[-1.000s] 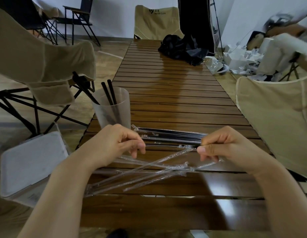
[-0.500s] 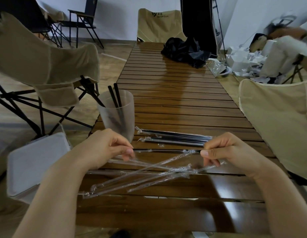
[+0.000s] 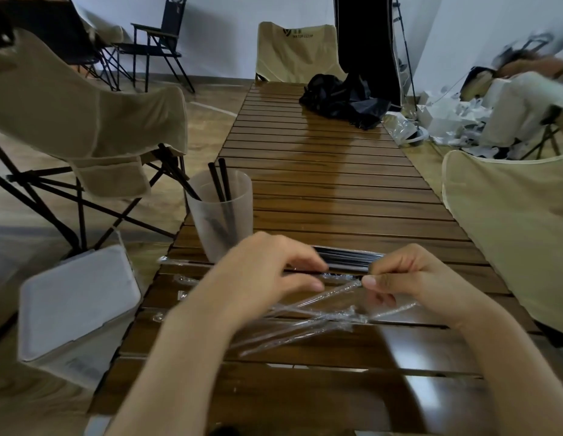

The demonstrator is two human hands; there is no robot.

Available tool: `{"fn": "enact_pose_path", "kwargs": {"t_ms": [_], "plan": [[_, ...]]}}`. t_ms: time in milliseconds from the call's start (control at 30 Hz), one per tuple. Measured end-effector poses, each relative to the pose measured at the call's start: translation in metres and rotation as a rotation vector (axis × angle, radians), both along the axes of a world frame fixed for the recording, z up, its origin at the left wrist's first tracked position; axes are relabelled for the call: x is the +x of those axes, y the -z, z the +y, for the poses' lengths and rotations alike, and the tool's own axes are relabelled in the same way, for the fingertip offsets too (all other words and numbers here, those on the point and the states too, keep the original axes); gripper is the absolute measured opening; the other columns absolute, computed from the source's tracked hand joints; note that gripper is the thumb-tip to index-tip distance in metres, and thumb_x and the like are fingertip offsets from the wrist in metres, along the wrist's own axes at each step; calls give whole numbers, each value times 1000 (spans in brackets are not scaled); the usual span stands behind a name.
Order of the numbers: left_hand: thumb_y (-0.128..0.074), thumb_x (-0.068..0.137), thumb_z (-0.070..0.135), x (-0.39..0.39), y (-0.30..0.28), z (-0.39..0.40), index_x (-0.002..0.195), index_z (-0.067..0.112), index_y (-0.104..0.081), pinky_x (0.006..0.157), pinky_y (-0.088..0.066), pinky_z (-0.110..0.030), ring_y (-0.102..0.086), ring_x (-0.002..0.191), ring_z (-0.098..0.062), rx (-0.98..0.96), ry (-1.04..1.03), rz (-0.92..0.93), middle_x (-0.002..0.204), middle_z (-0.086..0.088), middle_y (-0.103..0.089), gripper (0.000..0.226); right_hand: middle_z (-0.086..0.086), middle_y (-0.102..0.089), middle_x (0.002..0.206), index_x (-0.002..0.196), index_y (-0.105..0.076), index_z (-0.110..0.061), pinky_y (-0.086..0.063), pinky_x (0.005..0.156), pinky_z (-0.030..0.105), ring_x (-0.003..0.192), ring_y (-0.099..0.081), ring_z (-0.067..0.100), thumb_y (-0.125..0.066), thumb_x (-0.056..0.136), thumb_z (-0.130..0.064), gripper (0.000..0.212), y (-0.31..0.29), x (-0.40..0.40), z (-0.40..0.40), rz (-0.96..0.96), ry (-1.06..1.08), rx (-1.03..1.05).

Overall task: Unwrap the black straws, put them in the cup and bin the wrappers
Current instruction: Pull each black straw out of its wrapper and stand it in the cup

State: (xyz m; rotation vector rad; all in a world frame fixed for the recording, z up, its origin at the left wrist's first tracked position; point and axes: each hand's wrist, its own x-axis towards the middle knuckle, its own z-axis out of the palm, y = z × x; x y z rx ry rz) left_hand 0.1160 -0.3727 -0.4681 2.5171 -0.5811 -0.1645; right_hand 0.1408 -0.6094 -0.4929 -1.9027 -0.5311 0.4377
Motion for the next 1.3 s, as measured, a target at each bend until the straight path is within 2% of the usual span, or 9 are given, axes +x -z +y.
{"fn": "enact_pose_path", "kwargs": {"t_ms": [133, 300, 500, 567, 633, 733, 933, 1067, 1300], "plan": [[-61, 90, 41, 2, 8, -20, 108, 37, -68, 83, -48, -16, -59, 90, 7, 16, 7, -152, 98, 20, -68, 20, 10, -50, 51, 51, -66, -21, -38, 54, 19, 51, -45, 17, -63, 79, -25, 28, 1, 1, 5, -1, -10, 33], [-64, 86, 45, 6, 8, 1, 96, 39, -72, 78, -51, -16, -61, 81, 9, -5, -76, -96, 85, 22, -69, 15, 11, -52, 52, 56, -68, -16, -39, 58, 19, 55, -47, 21, -66, 78, -35, 29, 2, 2, -4, -28, -6, 29], [-66, 84, 46, 7, 7, 20, 94, 37, -74, 82, -51, -20, -63, 86, 4, 36, -168, -87, 90, 18, -72, 15, 6, -58, 57, 63, -70, -22, -40, 59, 24, 55, -49, 23, -63, 86, -36, 27, 6, 3, -11, -108, 38, -166], [-65, 85, 47, 7, 8, 18, 96, 37, -74, 78, -50, -17, -63, 85, 4, 62, -176, -103, 91, 17, -72, 17, -3, -64, 68, 75, -71, -33, -40, 59, 19, 56, -53, 4, -66, 82, -37, 9, 5, 2, -2, -196, 123, -293], [-64, 85, 48, 8, 9, 14, 95, 38, -74, 74, -47, -14, -62, 83, 5, 70, -181, -115, 89, 18, -71, 17, -16, -65, 83, 94, -69, -40, -40, 67, 12, 76, -57, -7, -70, 78, -40, 16, 3, 1, 10, -320, 217, -372], [-63, 86, 50, 8, 11, 9, 96, 39, -73, 69, -45, -11, -61, 80, 6, 88, -180, -147, 85, 20, -70, 18, -25, -62, 79, 88, -73, -38, -38, 76, 11, 87, -54, -4, -71, 78, -32, 11, -2, 1, 29, -511, 200, -439], [-65, 85, 49, 7, 9, 14, 94, 39, -74, 72, -49, -15, -61, 82, 6, 66, -193, -99, 86, 20, -70, 16, -20, -65, 76, 77, -72, -37, -42, 76, 15, 84, -56, -4, -72, 80, -21, 16, -1, 2, 25, -429, 230, -469], [-67, 84, 46, 7, 8, 24, 92, 38, -74, 69, -40, -9, -61, 87, 6, 40, -245, -83, 92, 20, -71, 13, -15, -62, 80, 71, -69, -41, -39, 72, 16, 80, -56, 1, -76, 75, -24, 18, -5, 1, 5, -371, 336, -436], [-65, 86, 47, 9, 10, 18, 94, 38, -73, 65, -40, -10, -60, 81, 6, 67, -229, -131, 88, 19, -70, 14, -21, -59, 83, 97, -72, -31, -41, 74, 14, 79, -53, -4, -69, 82, -28, 16, 0, -1, 38, -512, 208, -578]]}}
